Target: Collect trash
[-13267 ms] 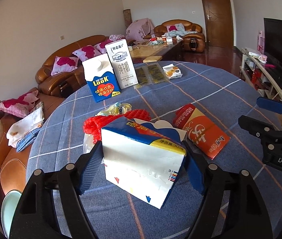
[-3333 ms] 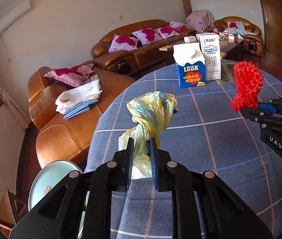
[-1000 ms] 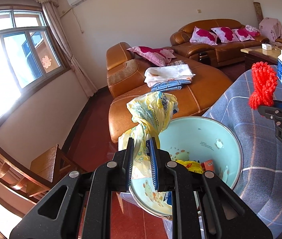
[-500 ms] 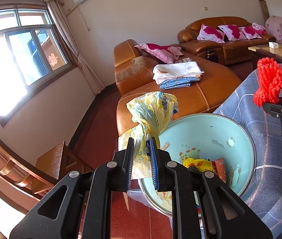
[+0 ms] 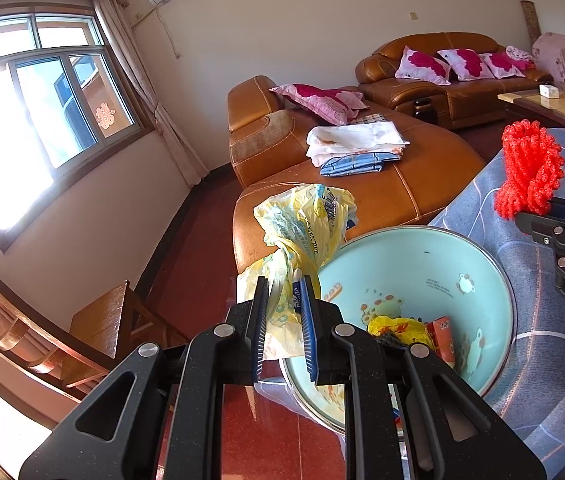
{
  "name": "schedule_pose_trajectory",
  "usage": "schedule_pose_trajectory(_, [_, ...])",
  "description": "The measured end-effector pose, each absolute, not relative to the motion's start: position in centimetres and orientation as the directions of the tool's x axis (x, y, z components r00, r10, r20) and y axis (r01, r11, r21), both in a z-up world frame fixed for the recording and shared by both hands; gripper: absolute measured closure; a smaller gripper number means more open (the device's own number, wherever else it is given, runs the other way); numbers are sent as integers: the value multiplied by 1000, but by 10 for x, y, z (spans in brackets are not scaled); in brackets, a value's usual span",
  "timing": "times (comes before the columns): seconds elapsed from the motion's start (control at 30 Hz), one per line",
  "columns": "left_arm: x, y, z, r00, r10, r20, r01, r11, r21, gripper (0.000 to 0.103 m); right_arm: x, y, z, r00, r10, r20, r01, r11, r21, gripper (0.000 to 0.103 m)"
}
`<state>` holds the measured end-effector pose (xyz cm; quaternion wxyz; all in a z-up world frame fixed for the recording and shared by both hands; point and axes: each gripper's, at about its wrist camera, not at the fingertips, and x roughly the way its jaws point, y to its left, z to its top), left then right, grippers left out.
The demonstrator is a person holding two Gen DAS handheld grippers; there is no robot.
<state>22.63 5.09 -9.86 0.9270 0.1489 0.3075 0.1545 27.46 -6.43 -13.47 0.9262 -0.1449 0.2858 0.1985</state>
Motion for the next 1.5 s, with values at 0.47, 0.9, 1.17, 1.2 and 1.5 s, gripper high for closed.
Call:
schedule_pose_trajectory(0.47, [222, 57, -96, 774, 375, -511, -205, 911, 357, 41, 266, -62, -131, 764, 346, -544, -489, 861, -140, 57])
schedule_pose_trajectory(0.9, [206, 50, -87, 805, 355, -475, -221, 923, 315, 14, 246, -101, -117, 848, 310, -429, -368, 928, -57, 42])
schedule_pose_trajectory(1.17, [200, 55, -77, 819, 350, -454, -239, 928, 285, 12, 242, -110, -114, 878, 288, -383, -332, 942, -53, 42])
schedule_pose_trajectory(1.2, [200, 55, -77, 820, 348, -454, -238, 929, 284, 12, 242, -110, -115, 879, 287, -381, -331, 942, -53, 42])
schedule_pose_trajectory(1.5, [199, 57, -76, 820, 352, -452, -242, 928, 283, 12, 241, -111, -116, 881, 281, -381, -324, 945, -51, 41])
